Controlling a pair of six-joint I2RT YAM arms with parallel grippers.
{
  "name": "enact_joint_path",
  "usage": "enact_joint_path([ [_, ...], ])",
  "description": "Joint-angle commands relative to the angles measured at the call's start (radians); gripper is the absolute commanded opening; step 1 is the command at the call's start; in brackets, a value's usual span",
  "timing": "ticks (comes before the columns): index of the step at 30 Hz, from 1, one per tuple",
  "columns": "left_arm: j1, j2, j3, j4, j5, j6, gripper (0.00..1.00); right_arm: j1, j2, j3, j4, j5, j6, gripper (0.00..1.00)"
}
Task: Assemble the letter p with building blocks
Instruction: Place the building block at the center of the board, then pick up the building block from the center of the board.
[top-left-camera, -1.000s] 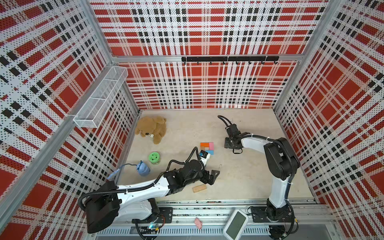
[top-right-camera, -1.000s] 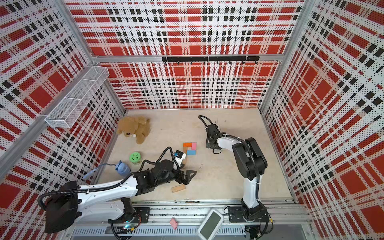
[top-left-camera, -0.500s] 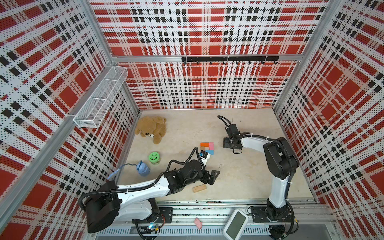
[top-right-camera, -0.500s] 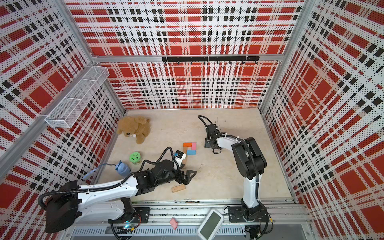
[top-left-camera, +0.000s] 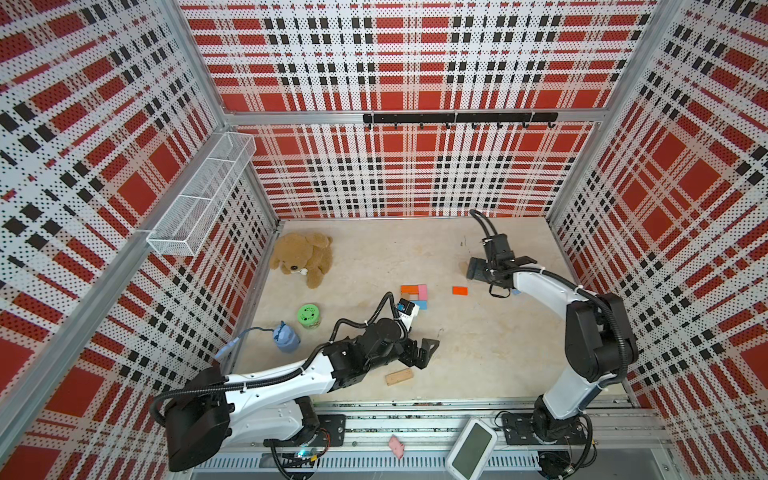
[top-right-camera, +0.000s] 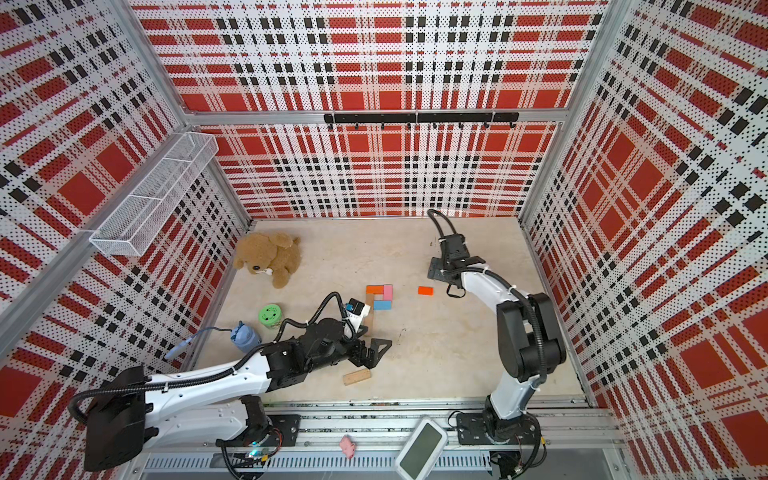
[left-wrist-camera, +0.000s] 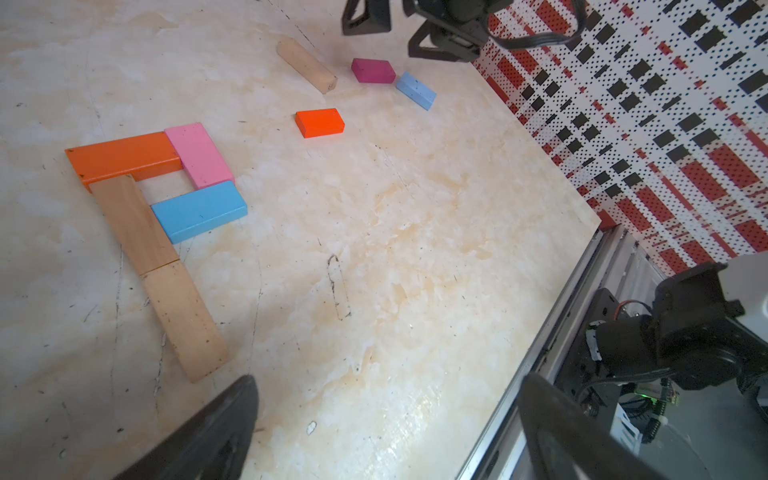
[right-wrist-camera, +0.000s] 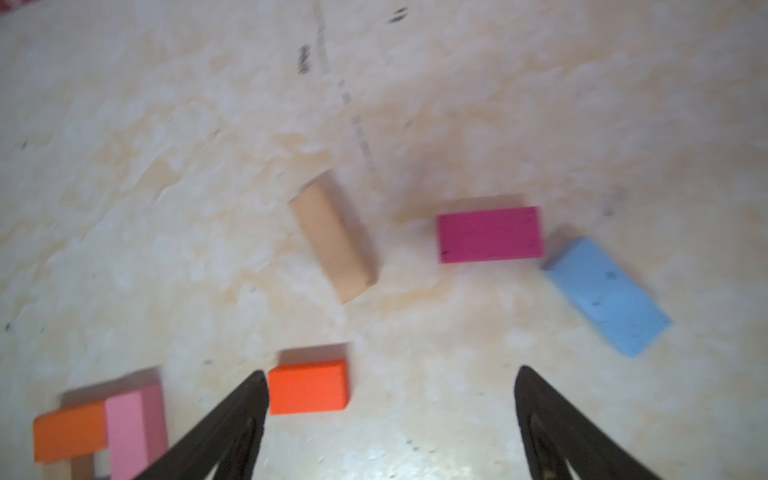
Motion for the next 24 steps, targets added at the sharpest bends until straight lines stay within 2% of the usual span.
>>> enact_joint_path([
  [1,-0.002,-0.024,0.030,-0.034,0.008,-0.011,0.99,-0.058,0.000,-0.040,-0.012,0.010,0.011,0.95],
  [11,0.007,-0.012,0.030,-0.036,0.023,-0.012,0.99,-0.164,0.112,-0.030,0.003,-0.041,0.023,0.92],
  [19,0.009,0.003,0.030,-0.036,0.027,-0.014,1.00,-0.198,0.100,-0.046,0.017,-0.060,0.018,0.92],
  [24,0.009,0.009,0.032,-0.034,0.028,-0.015,0.99,-0.244,0.114,-0.050,0.046,-0.139,0.006,0.94],
])
